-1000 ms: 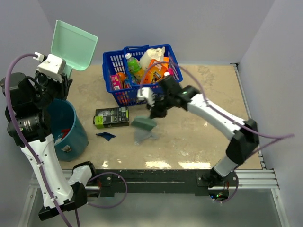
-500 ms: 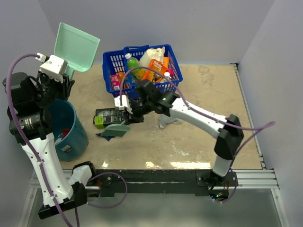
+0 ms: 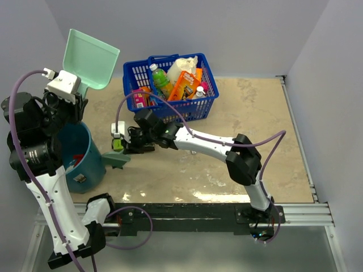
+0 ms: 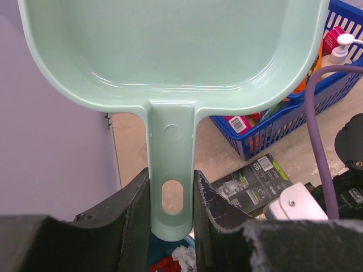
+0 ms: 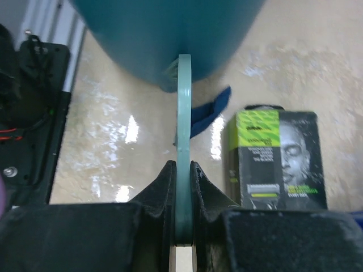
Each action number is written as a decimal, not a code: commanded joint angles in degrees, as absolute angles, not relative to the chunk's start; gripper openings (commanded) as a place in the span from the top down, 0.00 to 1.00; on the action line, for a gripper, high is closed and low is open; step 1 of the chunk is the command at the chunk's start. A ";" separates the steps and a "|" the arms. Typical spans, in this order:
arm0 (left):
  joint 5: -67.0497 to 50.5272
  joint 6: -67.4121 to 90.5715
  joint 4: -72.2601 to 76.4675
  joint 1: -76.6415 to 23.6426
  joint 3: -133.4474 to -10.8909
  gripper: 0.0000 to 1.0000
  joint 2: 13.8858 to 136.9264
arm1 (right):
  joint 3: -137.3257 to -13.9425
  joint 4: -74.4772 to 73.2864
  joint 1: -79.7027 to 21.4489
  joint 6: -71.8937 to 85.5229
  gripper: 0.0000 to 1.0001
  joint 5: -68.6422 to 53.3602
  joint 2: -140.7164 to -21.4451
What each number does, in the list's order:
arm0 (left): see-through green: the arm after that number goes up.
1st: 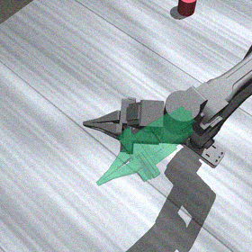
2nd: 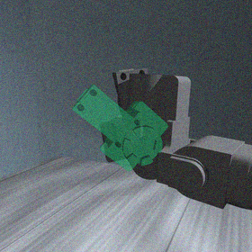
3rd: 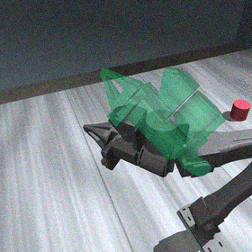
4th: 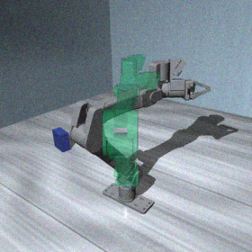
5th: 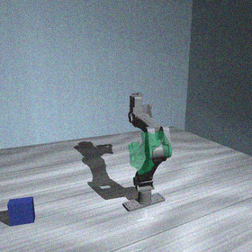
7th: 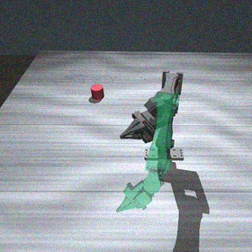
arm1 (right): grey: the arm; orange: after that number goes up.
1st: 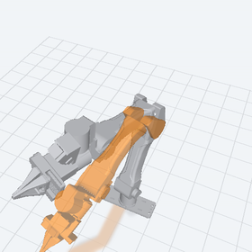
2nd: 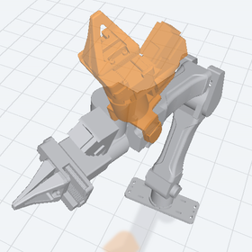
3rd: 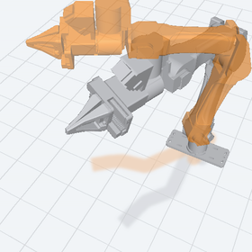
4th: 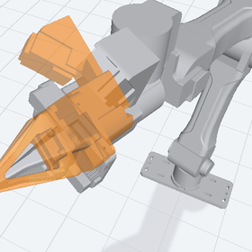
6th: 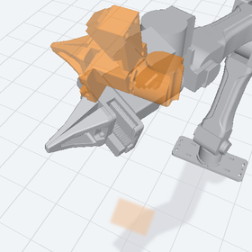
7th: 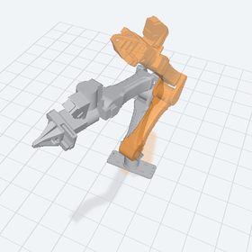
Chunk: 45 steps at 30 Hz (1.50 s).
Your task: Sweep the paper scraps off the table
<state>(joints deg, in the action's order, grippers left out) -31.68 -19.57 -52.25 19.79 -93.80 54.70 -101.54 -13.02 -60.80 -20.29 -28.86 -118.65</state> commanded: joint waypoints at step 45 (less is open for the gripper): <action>-46.92 -19.96 -44.74 19.51 -95.63 1.00 61.61 | -67.24 -16.43 -44.04 -6.15 1.00 -20.93 -82.72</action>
